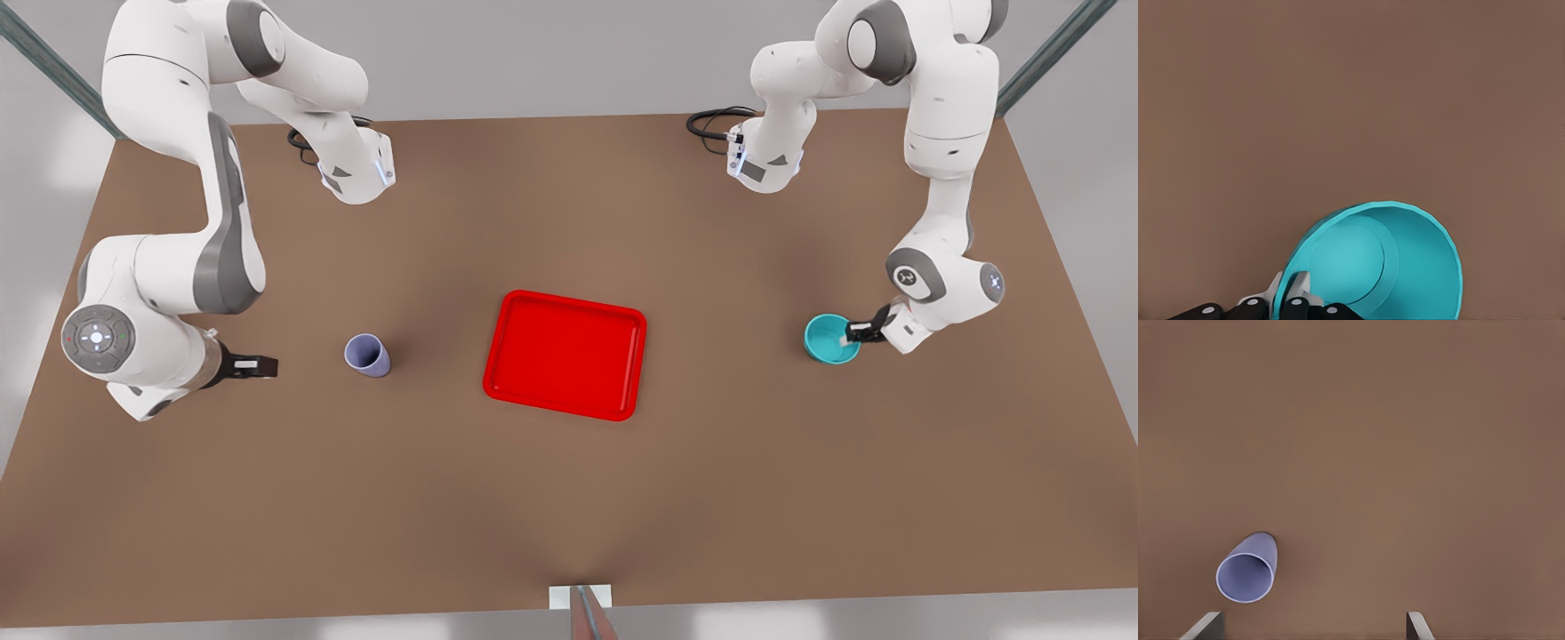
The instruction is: Place the bowl on the tray with the left arm and the cup on the tray with the right arm
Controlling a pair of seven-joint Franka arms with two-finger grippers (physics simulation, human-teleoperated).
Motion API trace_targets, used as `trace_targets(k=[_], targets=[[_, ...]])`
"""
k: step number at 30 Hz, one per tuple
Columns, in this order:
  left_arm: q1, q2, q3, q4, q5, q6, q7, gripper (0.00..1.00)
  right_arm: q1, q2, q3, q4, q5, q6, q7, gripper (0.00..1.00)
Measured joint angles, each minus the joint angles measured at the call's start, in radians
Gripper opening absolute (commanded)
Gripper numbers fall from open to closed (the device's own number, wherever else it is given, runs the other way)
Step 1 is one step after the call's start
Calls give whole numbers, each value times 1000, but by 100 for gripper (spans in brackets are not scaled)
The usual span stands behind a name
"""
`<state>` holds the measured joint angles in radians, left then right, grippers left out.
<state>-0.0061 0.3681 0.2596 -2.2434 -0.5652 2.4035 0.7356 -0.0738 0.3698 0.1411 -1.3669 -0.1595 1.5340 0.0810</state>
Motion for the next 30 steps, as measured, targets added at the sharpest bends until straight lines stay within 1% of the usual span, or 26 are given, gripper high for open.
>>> trace_targets(k=[2,3,6,8,12,14,17,21,24,25,26,28,30], targets=[[-28,1,-23,20,-7,-5,-2,21,-3,0,0,2,-5,1,4,100],[-89,4,-23,29,-34,-7,-6,21,-2,-1,0,3,-4,2,2,100],[-201,9,-23,86,-118,-6,-113,21,-2,-1,0,3,-6,2,-3,100],[-308,20,-26,149,-148,-7,-285,21,-6,-2,-3,5,-6,2,1,100],[-497,50,-27,217,-215,-7,-529,21,-45,-2,-2,15,-6,2,-4,100],[-609,77,-27,283,-243,-5,-734,21,-44,-2,-1,17,-6,2,-4,100],[-707,132,-28,366,-278,2,-901,21,-59,-3,-2,17,-8,2,-6,100],[-734,171,-30,392,-331,3,-914,21,-51,-3,-1,17,-5,2,-6,100],[-735,194,-58,392,-373,4,-913,21,-33,-2,6,16,21,-15,-4,100],[-735,198,-60,392,-386,5,-912,21,-39,-2,6,15,58,-17,-1,100],[-735,204,-77,392,-401,5,-911,21,-76,1,5,12,149,-17,-6,100],[-735,215,-96,397,-433,5,-908,21,-57,8,6,-8,150,-26,-53,100],[-735,235,-101,414,-464,5,-906,21,-18,9,6,-48,86,-40,-51,100]])
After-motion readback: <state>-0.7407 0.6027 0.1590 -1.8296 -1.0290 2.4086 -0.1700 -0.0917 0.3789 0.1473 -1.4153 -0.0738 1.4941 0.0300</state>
